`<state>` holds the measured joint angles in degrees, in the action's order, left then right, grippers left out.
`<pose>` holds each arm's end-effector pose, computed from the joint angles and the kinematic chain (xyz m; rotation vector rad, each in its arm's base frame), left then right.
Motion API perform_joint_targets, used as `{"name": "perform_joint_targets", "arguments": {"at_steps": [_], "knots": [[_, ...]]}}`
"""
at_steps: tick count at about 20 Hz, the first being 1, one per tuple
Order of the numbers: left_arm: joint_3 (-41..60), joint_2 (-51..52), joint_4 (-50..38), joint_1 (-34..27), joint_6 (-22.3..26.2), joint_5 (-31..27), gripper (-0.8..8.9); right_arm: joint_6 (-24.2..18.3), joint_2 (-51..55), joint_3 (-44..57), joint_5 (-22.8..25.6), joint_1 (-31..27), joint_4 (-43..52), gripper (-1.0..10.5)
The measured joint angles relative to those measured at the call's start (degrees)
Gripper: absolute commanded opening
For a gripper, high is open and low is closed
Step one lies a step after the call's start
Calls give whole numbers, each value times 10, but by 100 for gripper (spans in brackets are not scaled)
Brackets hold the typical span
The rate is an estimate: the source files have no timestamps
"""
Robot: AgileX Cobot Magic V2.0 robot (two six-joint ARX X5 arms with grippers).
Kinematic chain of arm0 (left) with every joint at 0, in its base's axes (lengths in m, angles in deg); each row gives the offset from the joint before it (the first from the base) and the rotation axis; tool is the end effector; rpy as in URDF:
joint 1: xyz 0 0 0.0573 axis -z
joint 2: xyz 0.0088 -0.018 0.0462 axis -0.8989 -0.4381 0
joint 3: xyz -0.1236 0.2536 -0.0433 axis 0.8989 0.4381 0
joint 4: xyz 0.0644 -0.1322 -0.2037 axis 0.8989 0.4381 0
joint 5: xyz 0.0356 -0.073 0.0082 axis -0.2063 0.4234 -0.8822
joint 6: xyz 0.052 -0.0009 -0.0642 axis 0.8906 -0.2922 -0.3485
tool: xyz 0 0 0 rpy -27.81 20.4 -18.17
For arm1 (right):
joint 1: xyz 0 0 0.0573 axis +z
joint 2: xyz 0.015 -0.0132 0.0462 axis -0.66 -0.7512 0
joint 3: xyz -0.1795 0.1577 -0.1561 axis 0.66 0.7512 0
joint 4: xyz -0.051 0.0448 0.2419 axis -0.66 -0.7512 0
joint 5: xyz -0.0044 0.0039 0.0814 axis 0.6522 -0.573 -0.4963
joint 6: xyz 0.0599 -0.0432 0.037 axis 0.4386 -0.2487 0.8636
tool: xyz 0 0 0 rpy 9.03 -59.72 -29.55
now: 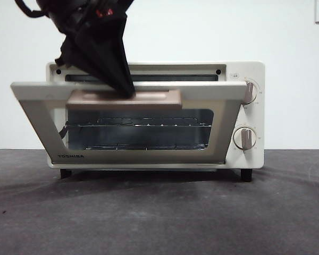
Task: The left arm flap open the oven, the right arm pick bread and place it into oven, the left arm flap close the oven
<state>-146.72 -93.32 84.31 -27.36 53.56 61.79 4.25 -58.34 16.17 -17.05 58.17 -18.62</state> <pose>0.2371 -0.2052 0.2704 0.2468 1.0111 -0.9455 0.0754 0.0510 0.2837 0.4128 0.7152 0.5466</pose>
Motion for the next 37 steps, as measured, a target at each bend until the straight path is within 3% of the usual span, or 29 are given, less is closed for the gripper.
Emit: {"name": "perform_joint_targets", "arguments": {"at_steps": [8, 13, 20, 25, 32, 37], "knots": [[121, 64, -105, 26, -63, -34, 16, 0, 0, 0, 0, 0, 0, 64], [204, 92, -191, 42, -128, -50, 16, 0, 0, 0, 0, 0, 1, 64], [246, 100, -228, 71, -162, -90, 15, 0, 0, 0, 0, 0, 1, 64], [250, 100, -222, 73, -177, -88, 15, 0, 0, 0, 0, 0, 0, 64], [247, 100, -182, 71, -193, -15, 16, -1, 0, 0, -5, 0, -1, 64], [201, 163, -85, 71, -184, 2, 16, -7, -24, 0, -93, 0, 10, 64]]}}
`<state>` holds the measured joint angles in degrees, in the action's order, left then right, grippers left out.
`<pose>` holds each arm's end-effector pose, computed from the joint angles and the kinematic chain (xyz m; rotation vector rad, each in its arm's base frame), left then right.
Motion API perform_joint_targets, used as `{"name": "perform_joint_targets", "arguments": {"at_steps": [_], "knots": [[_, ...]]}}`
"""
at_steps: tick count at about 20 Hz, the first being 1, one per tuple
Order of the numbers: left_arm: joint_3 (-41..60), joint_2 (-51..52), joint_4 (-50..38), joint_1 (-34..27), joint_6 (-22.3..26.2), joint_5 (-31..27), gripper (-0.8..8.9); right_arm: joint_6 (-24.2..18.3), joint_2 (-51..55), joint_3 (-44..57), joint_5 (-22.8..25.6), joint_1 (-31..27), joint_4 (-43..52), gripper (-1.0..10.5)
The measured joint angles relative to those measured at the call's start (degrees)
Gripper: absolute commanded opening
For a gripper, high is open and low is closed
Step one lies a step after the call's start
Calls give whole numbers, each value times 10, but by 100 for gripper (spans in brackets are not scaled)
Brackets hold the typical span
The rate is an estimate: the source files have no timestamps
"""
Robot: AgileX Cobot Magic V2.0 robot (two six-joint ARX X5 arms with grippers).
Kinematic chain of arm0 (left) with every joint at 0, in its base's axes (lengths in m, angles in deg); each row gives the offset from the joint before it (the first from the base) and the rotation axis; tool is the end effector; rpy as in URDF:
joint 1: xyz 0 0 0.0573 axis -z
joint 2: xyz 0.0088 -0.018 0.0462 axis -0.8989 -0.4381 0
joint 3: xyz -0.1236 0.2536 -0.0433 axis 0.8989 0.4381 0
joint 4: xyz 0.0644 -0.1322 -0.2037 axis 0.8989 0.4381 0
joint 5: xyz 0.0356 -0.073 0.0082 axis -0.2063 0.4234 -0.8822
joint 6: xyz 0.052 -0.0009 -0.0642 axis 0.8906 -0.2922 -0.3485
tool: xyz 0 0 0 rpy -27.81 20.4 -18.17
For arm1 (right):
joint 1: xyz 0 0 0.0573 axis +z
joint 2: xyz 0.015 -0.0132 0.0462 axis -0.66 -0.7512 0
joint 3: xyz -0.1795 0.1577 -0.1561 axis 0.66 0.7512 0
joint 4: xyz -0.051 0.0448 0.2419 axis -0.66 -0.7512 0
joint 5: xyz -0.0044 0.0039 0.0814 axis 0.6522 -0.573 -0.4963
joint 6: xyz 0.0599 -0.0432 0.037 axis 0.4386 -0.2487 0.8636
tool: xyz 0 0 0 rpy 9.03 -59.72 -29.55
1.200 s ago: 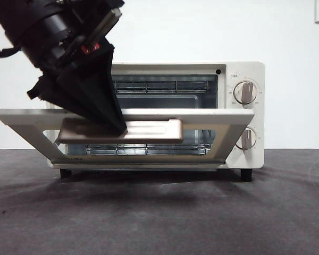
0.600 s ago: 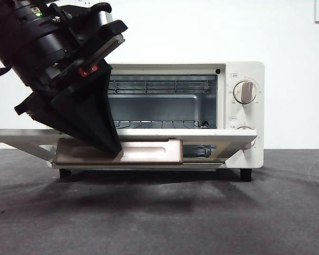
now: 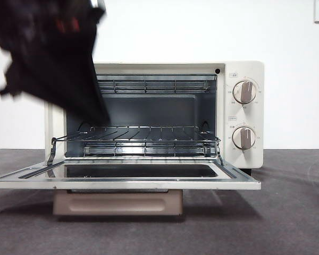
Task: The left arm flap open the oven, the right arm pick bread and place it into oven, the left arm flap close the oven
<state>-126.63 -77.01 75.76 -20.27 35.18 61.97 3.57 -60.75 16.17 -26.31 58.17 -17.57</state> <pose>0.1590 -0.1844 0.2410 0.0278 1.0738 -0.9075 0.0770 0.0617 0.2856 0.4437 0.7691 0.6995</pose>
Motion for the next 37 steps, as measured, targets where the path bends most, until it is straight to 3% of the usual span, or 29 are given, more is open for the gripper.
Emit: {"name": "perform_joint_targets", "arguments": {"at_steps": [2, 8, 15, 23, 29, 37], "knots": [[-17, 59, 26, 0, 5, 0, 16, 0, -31, 0, -32, 2, 21, 64], [-27, 206, 83, 0, -3, -21, 16, 34, -103, 0, -30, 51, 149, 63], [-28, 331, 119, 0, -26, -108, 16, 92, -214, 0, 80, 158, 304, 63], [-30, 381, 159, 0, -33, -167, 16, 116, -344, 0, 218, 250, 473, 63], [-30, 392, 167, 0, -33, -168, 17, 138, -438, 0, 249, 259, 591, 63], [-36, 393, 201, 0, -33, -168, 19, 152, -523, 0, 310, 259, 665, 63]]}}
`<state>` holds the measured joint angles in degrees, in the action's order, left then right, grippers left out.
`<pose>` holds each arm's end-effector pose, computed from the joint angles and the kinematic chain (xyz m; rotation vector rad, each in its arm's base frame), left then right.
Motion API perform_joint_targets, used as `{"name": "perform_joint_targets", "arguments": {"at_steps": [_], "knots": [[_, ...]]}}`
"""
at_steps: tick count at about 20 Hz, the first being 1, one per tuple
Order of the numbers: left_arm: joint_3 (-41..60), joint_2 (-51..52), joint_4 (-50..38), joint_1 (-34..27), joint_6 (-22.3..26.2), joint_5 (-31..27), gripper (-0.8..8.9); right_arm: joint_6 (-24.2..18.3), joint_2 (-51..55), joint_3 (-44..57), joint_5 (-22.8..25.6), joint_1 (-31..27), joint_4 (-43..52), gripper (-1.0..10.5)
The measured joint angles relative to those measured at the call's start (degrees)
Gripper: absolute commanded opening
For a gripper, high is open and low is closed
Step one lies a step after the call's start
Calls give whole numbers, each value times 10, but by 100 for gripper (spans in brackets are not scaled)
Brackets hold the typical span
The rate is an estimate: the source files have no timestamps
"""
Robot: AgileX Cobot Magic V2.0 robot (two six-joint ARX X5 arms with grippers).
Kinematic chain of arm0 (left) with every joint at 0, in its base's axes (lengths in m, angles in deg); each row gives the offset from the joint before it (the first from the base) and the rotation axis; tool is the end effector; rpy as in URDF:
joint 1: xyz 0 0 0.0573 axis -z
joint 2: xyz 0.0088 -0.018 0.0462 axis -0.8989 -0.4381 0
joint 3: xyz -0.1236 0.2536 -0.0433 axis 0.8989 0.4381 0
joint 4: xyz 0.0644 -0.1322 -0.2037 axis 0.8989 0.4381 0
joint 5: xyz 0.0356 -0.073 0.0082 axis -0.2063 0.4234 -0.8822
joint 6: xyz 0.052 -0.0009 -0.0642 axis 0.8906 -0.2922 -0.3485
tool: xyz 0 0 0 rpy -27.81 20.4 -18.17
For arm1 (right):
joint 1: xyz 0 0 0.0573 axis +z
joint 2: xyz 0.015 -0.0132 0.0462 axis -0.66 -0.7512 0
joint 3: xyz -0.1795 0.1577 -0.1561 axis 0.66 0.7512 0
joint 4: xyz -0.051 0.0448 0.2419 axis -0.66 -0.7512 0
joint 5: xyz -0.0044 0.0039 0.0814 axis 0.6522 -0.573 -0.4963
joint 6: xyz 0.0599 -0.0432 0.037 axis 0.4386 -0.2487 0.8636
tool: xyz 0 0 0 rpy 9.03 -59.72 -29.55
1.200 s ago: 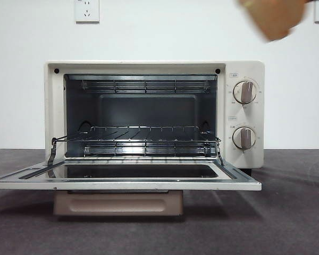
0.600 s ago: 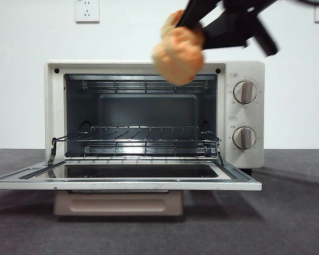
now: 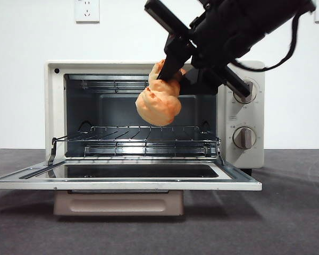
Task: The left arm flap open the oven, the right arm pick bread and place it into oven, the left arm flap close the oven
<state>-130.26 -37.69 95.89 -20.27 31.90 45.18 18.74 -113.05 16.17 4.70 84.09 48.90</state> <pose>0.0581 -0.0605 0.3265 -0.0558 0.6303 -0.7130 0.2402 0.2243 0.2372 0.4962 0.5703 0.6155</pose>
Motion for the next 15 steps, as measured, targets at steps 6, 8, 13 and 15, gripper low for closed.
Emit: {"name": "perform_joint_targets", "arguments": {"at_steps": [6, 8, 13, 15], "knots": [[-18, 1, 23, 0, 0, 0, 19, 7, -54, 0, 59, -10, 87, 63], [-21, 1, 24, 0, 0, 0, 19, 12, -64, 0, 76, -14, 94, 64], [-23, 1, 25, 0, 0, 0, 19, 15, -65, 0, 119, -17, 104, 66], [-23, 1, 26, 0, 0, 0, 19, 15, -65, 0, 119, -23, 111, 90]]}}
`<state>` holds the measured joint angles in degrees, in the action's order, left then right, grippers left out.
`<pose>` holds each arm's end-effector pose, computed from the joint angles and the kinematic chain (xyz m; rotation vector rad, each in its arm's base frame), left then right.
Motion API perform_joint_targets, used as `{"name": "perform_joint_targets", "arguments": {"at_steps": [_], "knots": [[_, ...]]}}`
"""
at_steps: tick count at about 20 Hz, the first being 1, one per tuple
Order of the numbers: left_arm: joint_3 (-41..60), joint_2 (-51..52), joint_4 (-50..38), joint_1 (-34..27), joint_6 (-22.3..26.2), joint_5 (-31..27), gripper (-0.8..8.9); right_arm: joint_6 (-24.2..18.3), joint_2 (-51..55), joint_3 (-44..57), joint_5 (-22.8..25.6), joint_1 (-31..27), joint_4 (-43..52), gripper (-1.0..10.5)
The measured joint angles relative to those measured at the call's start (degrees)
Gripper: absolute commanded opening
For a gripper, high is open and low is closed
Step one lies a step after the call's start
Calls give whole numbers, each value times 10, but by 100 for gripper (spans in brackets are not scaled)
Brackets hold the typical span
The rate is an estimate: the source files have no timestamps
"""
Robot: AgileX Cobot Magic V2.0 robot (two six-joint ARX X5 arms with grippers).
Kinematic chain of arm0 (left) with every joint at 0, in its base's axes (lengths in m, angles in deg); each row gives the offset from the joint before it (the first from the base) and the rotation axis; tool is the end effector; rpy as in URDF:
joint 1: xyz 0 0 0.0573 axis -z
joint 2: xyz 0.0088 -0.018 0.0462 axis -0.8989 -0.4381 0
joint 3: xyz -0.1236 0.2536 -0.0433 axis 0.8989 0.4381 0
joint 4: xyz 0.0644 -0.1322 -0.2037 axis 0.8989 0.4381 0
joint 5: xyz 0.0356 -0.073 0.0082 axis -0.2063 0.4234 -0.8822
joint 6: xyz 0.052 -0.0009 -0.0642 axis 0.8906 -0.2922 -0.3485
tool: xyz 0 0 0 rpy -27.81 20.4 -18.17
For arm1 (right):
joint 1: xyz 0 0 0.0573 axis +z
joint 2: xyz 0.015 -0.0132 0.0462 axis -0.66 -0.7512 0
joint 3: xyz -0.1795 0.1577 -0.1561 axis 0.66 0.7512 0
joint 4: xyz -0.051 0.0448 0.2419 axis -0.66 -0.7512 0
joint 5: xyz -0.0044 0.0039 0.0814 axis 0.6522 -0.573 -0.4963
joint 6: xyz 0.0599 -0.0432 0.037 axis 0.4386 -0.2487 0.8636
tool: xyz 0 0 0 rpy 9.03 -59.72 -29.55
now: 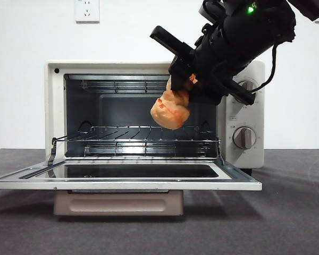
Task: The left arm flap open the oven, the right arm pick bread and place it into oven, the left arm flap close the oven
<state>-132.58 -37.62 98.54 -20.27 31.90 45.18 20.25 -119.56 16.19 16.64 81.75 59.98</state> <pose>0.0529 -0.0555 0.3337 -0.0540 0.6345 -0.7120 0.2747 0.2173 0.2262 0.5514 0.4117 0.4066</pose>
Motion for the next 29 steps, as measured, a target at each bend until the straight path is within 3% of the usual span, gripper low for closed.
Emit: {"name": "perform_joint_targets", "arguments": {"at_steps": [5, 17, 23, 29], "knots": [[0, 0, 0, 0, 0, 0, 19, 0, -2, 0, 0, -11, 1, 214], [0, 0, 3, 0, 0, 0, 19, 0, -19, 0, 5, -12, -14, 240], [0, 0, 9, 0, 0, 0, 19, 0, -26, 0, -3, -12, -10, 437], [0, 0, 8, 0, 0, -1, 19, 0, -18, 0, -33, -12, -29, 443]]}}
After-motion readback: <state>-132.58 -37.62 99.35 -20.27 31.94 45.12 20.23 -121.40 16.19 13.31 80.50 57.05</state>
